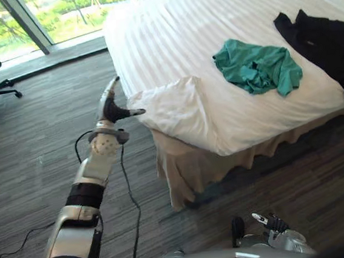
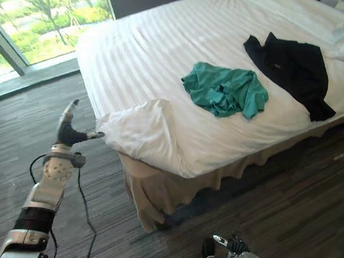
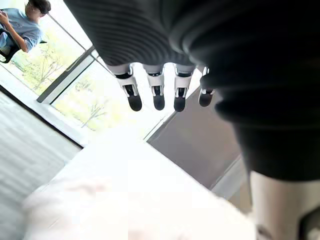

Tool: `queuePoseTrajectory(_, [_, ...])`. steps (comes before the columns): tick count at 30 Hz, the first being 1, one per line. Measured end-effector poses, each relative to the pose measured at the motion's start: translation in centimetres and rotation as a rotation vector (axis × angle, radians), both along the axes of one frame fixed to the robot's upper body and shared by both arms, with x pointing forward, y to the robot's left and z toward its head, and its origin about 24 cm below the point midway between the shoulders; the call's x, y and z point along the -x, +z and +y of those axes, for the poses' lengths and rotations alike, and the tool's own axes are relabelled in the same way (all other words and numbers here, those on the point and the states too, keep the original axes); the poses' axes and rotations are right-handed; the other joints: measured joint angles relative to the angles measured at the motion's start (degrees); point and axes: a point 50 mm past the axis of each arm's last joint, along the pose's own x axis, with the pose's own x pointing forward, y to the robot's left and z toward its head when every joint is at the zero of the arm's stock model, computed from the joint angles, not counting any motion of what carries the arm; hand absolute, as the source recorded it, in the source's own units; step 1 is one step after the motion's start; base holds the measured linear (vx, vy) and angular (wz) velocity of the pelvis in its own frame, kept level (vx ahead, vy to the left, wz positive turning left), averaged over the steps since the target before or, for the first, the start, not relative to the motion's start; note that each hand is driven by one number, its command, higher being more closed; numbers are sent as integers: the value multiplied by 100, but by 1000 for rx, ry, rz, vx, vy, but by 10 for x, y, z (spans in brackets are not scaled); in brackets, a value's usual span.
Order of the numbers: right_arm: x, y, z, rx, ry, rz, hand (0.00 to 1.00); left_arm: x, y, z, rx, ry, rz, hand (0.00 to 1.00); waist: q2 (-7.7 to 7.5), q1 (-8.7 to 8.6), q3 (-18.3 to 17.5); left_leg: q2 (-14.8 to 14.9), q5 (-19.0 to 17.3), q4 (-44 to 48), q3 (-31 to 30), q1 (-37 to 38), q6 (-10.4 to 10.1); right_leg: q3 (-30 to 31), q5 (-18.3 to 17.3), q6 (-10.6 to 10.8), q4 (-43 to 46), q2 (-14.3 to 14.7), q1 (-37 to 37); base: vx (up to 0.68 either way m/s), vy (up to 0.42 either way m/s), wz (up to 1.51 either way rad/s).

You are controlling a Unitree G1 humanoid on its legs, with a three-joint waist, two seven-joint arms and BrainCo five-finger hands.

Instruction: Tidy the bed and pick cloth on bed and put in laundry

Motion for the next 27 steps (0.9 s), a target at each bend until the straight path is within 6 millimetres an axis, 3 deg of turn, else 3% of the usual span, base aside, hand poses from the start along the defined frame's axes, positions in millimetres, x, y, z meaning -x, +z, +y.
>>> queuePoseTrajectory(3, [-18, 7, -4, 21, -18, -51, 0, -19, 19, -9, -24, 46, 1, 0, 72, -137, 341, -110, 195, -38, 200, -167, -45, 133, 107, -53, 19, -48, -246, -16, -8, -20])
queuePoseTrajectory(7, [-43, 21, -5, 54, -19, -148, 0, -32, 48, -14, -30, 93, -41, 0, 119, -161, 655, -219, 405, -34, 467, -404, -23, 304, 60, -96, 321, -142, -685, -10, -4, -16])
queuePoseTrajectory(11, [-70, 38, -4, 87, -15, -255, 0, -40, 79, -12, -4, 209, -94, 0, 72, -187, 1005, -302, 534, -18, 595, -792, 49, 352, 52, -91, 460, -233, -1139, -47, -12, 3])
queuePoseTrajectory(17, [-98, 57, 0, 81, -46, -355, 0, -44, 100, -4, 10, 341, -65, 0, -20, -181, 1396, -397, 539, 13, 578, -1257, 138, 394, 201, -67, 542, -324, -1646, -35, 12, 4])
queuePoseTrajectory(18, [-105, 62, 1, 66, -61, -379, 0, -45, 106, -2, 6, 366, -47, 100, -49, -179, 1421, -412, 509, 48, 571, -1427, 185, 393, 257, -45, 509, -331, -1800, -50, 24, 9])
queuePoseTrajectory(21, [-127, 79, 7, 41, -85, -469, 0, -47, 127, -5, -25, 386, -57, 100, -179, -176, 1634, -464, 472, 181, 557, -1729, 257, 415, 423, 19, 343, -382, -1971, -48, 32, 7])
queuePoseTrajectory(24, [-149, 106, 7, 30, -110, -595, 0, -47, 153, -9, -50, 392, -128, 100, -154, -165, 1713, -488, 459, 270, 571, -2028, 296, 474, 519, 63, 316, -464, -2229, -55, 43, 8])
queuePoseTrajectory(27, [-163, 126, 11, 26, -115, -671, 0, -47, 160, -11, -63, 383, -166, 100, -127, -142, 1745, -520, 454, 262, 592, -2029, 298, 555, 615, 25, 227, -489, -2224, -6, 59, -8])
